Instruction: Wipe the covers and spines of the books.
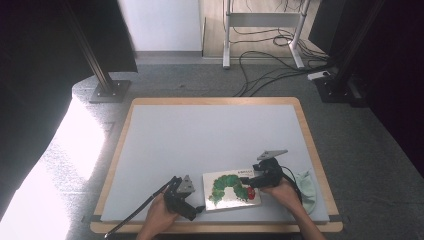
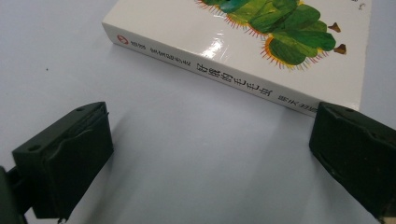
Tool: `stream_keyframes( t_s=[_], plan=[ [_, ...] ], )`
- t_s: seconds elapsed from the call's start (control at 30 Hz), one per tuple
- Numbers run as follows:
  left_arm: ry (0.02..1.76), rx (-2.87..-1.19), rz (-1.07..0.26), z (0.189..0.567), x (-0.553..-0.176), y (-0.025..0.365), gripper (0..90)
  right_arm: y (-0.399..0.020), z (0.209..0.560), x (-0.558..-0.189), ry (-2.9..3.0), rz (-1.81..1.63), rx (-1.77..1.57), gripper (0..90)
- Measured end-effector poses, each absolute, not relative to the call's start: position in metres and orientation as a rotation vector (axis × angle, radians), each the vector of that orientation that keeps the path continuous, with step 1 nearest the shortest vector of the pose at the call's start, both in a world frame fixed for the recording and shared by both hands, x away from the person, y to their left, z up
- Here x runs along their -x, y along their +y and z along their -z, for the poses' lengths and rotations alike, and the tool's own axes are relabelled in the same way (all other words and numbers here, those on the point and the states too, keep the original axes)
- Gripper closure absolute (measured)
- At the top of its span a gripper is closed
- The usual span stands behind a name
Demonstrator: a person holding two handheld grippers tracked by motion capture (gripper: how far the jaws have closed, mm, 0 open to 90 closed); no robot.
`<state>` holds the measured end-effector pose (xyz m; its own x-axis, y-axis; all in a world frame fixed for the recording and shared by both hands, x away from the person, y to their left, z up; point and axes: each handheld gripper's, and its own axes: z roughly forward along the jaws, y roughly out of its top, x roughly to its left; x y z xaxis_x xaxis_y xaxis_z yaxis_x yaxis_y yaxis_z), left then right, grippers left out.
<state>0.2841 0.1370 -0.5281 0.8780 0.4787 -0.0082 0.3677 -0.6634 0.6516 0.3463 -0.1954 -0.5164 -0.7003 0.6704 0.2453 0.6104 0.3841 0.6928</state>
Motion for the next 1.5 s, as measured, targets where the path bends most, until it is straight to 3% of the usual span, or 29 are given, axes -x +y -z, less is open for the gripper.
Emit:
stream_keyframes(
  t_s=[0.07,0.23,0.47,0.83,1.0,1.5],
  plan=[
    [0.608,-2.366,-0.214,0.528,-0.284,0.137,0.0,-0.198,0.519,-0.337,2.570,-1.219,-1.197,14.8],
    [0.611,-2.367,-0.216,0.528,-0.284,0.137,0.0,-0.190,0.522,-0.329,2.568,-1.222,-1.183,8.1],
    [0.615,-2.368,-0.219,0.528,-0.284,0.136,0.0,-0.183,0.525,-0.350,2.561,-1.325,-1.218,9.5],
    [0.647,-2.361,-0.230,0.528,-0.282,0.136,0.0,-0.137,0.523,-0.392,2.618,-1.256,-1.150,12.1],
    [0.647,-2.361,-0.228,0.528,-0.282,0.136,0.0,-0.156,0.522,-0.382,2.624,-1.307,-1.196,20.6],
    [0.647,-2.361,-0.227,0.528,-0.282,0.136,0.0,-0.174,0.508,-0.369,2.570,-1.474,-1.316,18.2]
  ],
)
